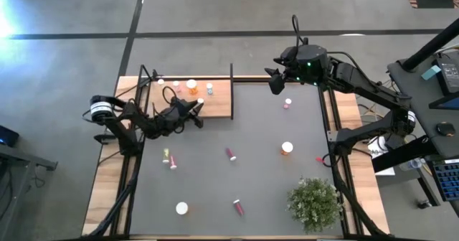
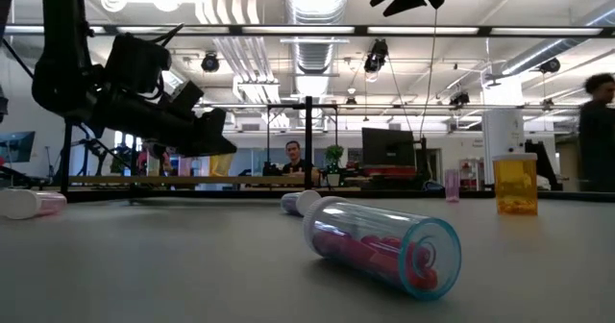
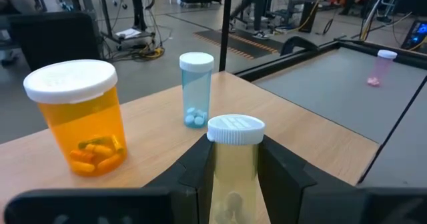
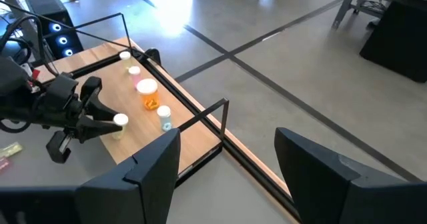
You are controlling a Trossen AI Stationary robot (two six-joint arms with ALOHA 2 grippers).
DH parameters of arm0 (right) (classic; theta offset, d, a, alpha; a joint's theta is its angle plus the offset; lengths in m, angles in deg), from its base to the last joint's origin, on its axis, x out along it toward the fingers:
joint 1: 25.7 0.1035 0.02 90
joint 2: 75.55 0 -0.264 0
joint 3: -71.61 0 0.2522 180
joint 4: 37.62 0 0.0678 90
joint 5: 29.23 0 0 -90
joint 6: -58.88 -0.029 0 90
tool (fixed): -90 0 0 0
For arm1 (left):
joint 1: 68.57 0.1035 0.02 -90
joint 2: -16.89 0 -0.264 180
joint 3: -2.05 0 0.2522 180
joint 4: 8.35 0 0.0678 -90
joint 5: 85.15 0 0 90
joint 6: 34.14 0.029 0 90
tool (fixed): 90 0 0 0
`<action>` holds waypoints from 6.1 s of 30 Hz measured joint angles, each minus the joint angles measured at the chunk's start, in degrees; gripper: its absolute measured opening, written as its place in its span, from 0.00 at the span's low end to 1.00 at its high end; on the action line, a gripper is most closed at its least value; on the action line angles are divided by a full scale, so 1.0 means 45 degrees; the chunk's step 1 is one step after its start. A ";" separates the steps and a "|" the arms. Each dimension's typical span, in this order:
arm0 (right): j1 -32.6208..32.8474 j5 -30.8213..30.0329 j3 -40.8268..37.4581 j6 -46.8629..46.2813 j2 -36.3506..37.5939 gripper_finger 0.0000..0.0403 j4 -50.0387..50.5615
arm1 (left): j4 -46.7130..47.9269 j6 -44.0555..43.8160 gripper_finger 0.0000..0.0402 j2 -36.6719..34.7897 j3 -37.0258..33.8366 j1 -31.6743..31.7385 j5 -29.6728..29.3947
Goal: Pick and place medicine bottles onto shelf by color
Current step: Put the right yellow pill bottle on the shelf aligned with the other yellow pill bottle
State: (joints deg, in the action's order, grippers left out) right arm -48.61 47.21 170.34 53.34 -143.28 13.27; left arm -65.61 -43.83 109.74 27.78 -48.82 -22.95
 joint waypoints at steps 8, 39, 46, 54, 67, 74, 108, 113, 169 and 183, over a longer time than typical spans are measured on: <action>0.0001 -0.0002 0.0003 0.0000 0.0003 0.58 0.0000 | -0.0164 0.0323 0.27 0.0020 -0.0108 0.0000 -0.0056; 0.0003 0.0000 0.0002 0.0000 0.0000 0.58 0.0005 | 0.6628 0.0253 0.36 -0.1779 0.2542 -0.0068 0.0932; 0.0001 -0.0001 0.0004 0.0000 0.0000 0.58 0.0005 | 1.1759 0.0240 0.36 -0.3501 0.4317 -0.0038 0.1001; -0.0001 0.0000 0.0000 0.0000 0.0000 0.58 0.0000 | 1.9254 -0.1119 0.36 -0.3313 0.8116 0.0330 0.1393; 0.0000 -0.0002 0.0001 0.0000 0.0000 0.58 -0.0003 | 2.3226 -0.2773 0.36 -0.0818 1.0948 0.1195 0.2805; -0.0002 -0.0003 0.0003 0.0000 0.0000 0.58 -0.0003 | 2.3226 -0.2733 0.36 -0.0415 1.0987 0.1281 0.2657; -0.0002 -0.0004 0.0001 0.0000 0.0000 0.58 -0.0004 | 2.2546 -0.2089 0.22 0.0097 1.0977 0.1413 0.2611; -0.0001 -0.0004 0.0002 0.0000 0.0000 0.58 0.0000 | 2.2023 -0.2078 0.23 -0.0624 1.0779 0.1210 0.2458; 0.0002 0.0000 0.0000 0.0000 0.0000 0.58 -0.0015 | -0.3605 0.2008 0.26 0.2249 0.0537 -0.1049 -0.0834; 0.0001 0.0000 0.0000 0.0000 0.0000 0.58 -0.0015 | -0.3627 0.2344 0.26 0.2498 0.1123 -0.1083 -0.0454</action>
State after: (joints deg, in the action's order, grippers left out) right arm -48.60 47.21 170.34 53.34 -143.28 13.20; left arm -81.94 -33.28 120.98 32.83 -53.70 -24.99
